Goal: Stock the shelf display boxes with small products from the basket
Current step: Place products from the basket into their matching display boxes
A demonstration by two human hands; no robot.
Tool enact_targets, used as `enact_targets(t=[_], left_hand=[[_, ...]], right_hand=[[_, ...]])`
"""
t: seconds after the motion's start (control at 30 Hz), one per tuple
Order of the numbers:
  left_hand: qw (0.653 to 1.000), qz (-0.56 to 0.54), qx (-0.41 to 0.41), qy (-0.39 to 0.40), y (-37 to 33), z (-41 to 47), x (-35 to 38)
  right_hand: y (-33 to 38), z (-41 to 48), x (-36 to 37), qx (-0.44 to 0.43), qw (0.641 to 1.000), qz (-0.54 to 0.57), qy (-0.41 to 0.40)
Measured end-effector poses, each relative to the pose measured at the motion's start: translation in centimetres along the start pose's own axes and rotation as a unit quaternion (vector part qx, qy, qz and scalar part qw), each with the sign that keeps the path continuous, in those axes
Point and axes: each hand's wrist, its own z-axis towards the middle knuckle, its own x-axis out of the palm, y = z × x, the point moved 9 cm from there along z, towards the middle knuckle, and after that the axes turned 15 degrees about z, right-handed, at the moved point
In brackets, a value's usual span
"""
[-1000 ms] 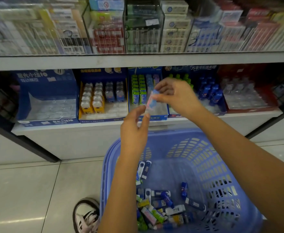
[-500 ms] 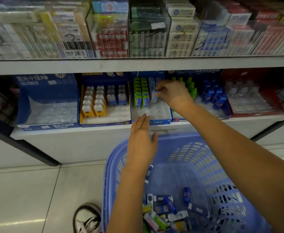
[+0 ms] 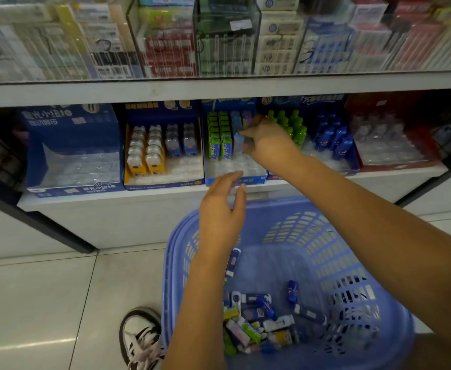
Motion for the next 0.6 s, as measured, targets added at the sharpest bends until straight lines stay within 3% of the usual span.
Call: enact_targets(t=[0.07, 0.13, 0.23, 0.37, 0.47, 0.6], left_hand=[[1.000, -0.008, -0.006, 0.009, 0.4, -0.6, 0.8], [0.995, 0.037, -0.027, 0.087, 2.2, -1.3, 3.6], [0.964, 0.128, -0.054, 0.227, 5.3, -3.7, 8.6], [0.890, 0.190, -0.045, 0.412, 8.3, -10.0, 15.5], [0.837, 0.207, -0.022, 0.507, 9.5, -14.8, 19.7], [0.793, 0.278, 0.005, 0.542, 11.1, -17.0, 22.1]], right_hand=[[0.5, -3.2, -0.3, -0.047, 0.997, 0.051, -0.030], [-0.8, -6.3, 1.4, -0.050, 0.994, 0.098, 0.002], [-5.8, -11.3, 8.3, 0.046, 0.977, 0.098, 0.185], [-14.6, -18.8, 16.5, 0.199, 0.905, 0.060, 0.372], [-19.3, -21.9, 19.6, 0.240, 0.880, 0.027, 0.410], [-21.1, -22.6, 22.3, 0.227, 0.885, 0.070, 0.401]])
